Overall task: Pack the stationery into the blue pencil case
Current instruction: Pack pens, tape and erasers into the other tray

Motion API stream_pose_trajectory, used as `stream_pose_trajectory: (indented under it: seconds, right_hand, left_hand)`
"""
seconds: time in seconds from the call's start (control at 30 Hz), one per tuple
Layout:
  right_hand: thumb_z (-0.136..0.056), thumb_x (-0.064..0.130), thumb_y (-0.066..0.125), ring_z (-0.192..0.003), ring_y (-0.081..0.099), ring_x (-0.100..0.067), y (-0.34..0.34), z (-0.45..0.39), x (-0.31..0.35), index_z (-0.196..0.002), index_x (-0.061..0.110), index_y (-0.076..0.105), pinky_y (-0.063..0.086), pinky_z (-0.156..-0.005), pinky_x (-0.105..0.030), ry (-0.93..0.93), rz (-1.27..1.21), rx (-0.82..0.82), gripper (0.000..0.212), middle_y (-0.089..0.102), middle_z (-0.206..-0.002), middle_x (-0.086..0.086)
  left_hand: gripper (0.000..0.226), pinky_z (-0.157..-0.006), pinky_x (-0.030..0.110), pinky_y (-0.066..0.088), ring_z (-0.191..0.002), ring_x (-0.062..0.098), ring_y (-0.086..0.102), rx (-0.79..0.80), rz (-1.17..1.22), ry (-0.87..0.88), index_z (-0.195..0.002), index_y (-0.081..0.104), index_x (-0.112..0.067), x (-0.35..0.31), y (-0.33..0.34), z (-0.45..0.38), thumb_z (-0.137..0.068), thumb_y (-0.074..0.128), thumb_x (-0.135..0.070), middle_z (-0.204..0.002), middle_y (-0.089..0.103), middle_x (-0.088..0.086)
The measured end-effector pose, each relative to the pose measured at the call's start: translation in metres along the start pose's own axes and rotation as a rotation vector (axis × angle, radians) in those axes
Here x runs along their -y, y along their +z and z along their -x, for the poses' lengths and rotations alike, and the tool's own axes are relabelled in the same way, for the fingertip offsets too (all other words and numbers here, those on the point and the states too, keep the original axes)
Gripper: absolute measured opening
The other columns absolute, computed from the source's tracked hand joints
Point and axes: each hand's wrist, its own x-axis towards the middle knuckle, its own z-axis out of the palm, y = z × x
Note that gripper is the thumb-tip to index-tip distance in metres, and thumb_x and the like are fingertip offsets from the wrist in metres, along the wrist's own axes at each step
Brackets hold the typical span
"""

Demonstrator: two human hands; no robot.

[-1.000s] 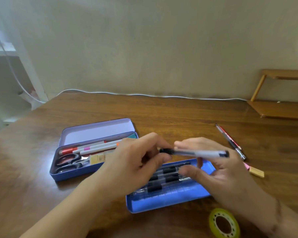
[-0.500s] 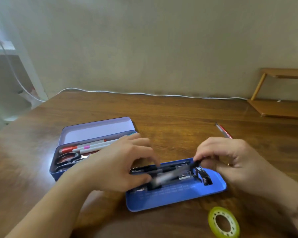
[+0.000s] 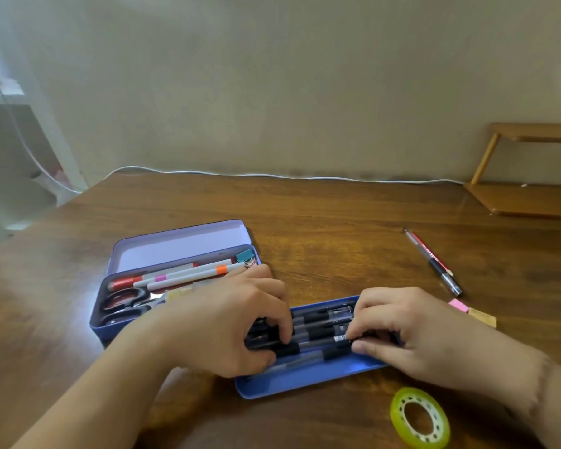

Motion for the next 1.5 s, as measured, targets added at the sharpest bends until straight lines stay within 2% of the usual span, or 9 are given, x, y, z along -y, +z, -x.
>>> stream_pose_trajectory:
  seconds: [0.33, 0.5, 0.6, 0.73, 0.83, 1.03, 1.23, 1.4, 1.5]
  right_hand:
    - [-0.085, 0.06, 0.051, -0.082, 0.057, 0.0, 0.001, -0.006, 0.016, -0.097, 0.037, 0.065, 0.05, -0.066, -0.023, 0.104, 0.057, -0.04, 0.03, 0.058, -0.09, 0.022]
    - [-0.078, 0.059, 0.063, -0.063, 0.055, -0.006, -0.028, 0.0, -0.026, -0.069, 0.032, 0.062, 0.04, -0.05, -0.025, 0.58, 0.287, -0.406, 0.028, 0.061, -0.068, 0.018]
    - [-0.081, 0.06, 0.063, -0.058, 0.056, -0.008, -0.041, 0.008, -0.054, -0.065, 0.028, 0.06, 0.038, -0.045, -0.022, 0.993, 0.403, -0.203, 0.035, 0.061, -0.062, 0.01]
    - [-0.08, 0.06, 0.064, -0.06, 0.063, -0.011, -0.044, 0.009, -0.07, -0.066, 0.023, 0.066, 0.048, -0.049, -0.026, 1.123, 0.325, -0.024, 0.039, 0.067, -0.061, 0.004]
    - [-0.085, 0.051, 0.063, -0.055, 0.061, -0.008, -0.047, 0.01, -0.06, -0.065, 0.026, 0.066, 0.046, -0.045, -0.024, 1.012, 0.35, -0.094, 0.032, 0.064, -0.058, 0.007]
    - [-0.089, 0.043, 0.053, -0.038, 0.052, -0.01, -0.03, 0.003, 0.003, -0.076, 0.03, 0.066, 0.037, -0.032, -0.03, 0.304, 0.175, -0.549, 0.022, 0.054, -0.046, 0.008]
    - [-0.088, 0.059, 0.055, -0.053, 0.065, -0.016, -0.005, -0.004, 0.036, -0.084, 0.024, 0.069, 0.049, -0.049, -0.022, 0.053, -0.648, -0.432, 0.037, 0.069, -0.068, -0.002]
    - [-0.082, 0.069, 0.054, -0.106, 0.061, -0.003, 0.004, -0.007, 0.034, -0.12, 0.037, 0.062, 0.046, -0.083, -0.011, 0.094, -0.385, -0.432, 0.051, 0.065, -0.117, 0.019]
    - [-0.083, 0.049, 0.065, -0.106, 0.062, 0.0, 0.012, -0.01, 0.038, -0.116, 0.027, 0.069, 0.049, -0.086, -0.017, -0.011, -0.275, -0.451, 0.04, 0.069, -0.109, 0.02]
  left_hand:
    - [0.025, -0.079, 0.019, 0.041, -0.099, -0.004, 0.039, 0.008, -0.025, 0.005, -0.092, 0.057, -0.042, 0.001, 0.002, -0.001, -0.078, 0.067, -0.06, -0.095, 0.046, -0.028]
    - [0.023, -0.078, 0.02, 0.042, -0.096, -0.001, 0.043, -0.036, 0.006, 0.013, -0.088, 0.058, -0.04, 0.0, 0.0, -0.001, -0.079, 0.067, -0.059, -0.092, 0.048, -0.026]
    - [0.019, -0.077, 0.022, 0.043, -0.094, 0.002, 0.046, -0.105, 0.02, 0.026, -0.085, 0.058, -0.038, -0.003, 0.001, -0.002, -0.084, 0.064, -0.056, -0.089, 0.052, -0.022]
    - [0.015, -0.077, 0.03, 0.045, -0.087, 0.009, 0.049, -0.227, -0.003, 0.019, -0.083, 0.062, -0.032, -0.003, 0.002, -0.005, -0.089, 0.063, -0.045, -0.086, 0.057, -0.016]
    - [0.007, -0.075, 0.026, 0.045, -0.083, 0.008, 0.05, -0.463, 0.029, -0.009, -0.09, 0.065, -0.026, -0.001, 0.003, -0.007, -0.088, 0.069, -0.031, -0.083, 0.056, -0.013]
    - [0.054, -0.074, 0.023, 0.046, -0.077, 0.008, 0.049, -0.688, -0.015, -0.019, -0.137, 0.053, -0.019, -0.007, 0.007, -0.014, -0.088, 0.065, -0.038, -0.081, 0.05, -0.013]
    - [0.02, -0.047, 0.025, 0.046, -0.052, 0.006, 0.048, -0.692, -0.069, 0.042, -0.104, 0.068, -0.024, -0.01, 0.011, -0.015, -0.093, 0.058, -0.037, -0.067, 0.055, -0.018]
    - [0.021, -0.044, 0.033, 0.04, -0.045, 0.018, 0.047, -0.698, 0.759, 0.032, -0.096, 0.056, -0.019, -0.02, 0.017, -0.017, -0.097, 0.057, -0.04, -0.056, 0.056, -0.003]
    - [0.024, -0.045, 0.028, 0.04, -0.042, 0.013, 0.049, -0.542, 0.981, 0.145, -0.101, 0.052, -0.01, -0.025, 0.019, -0.019, -0.099, 0.058, -0.034, -0.057, 0.056, -0.008]
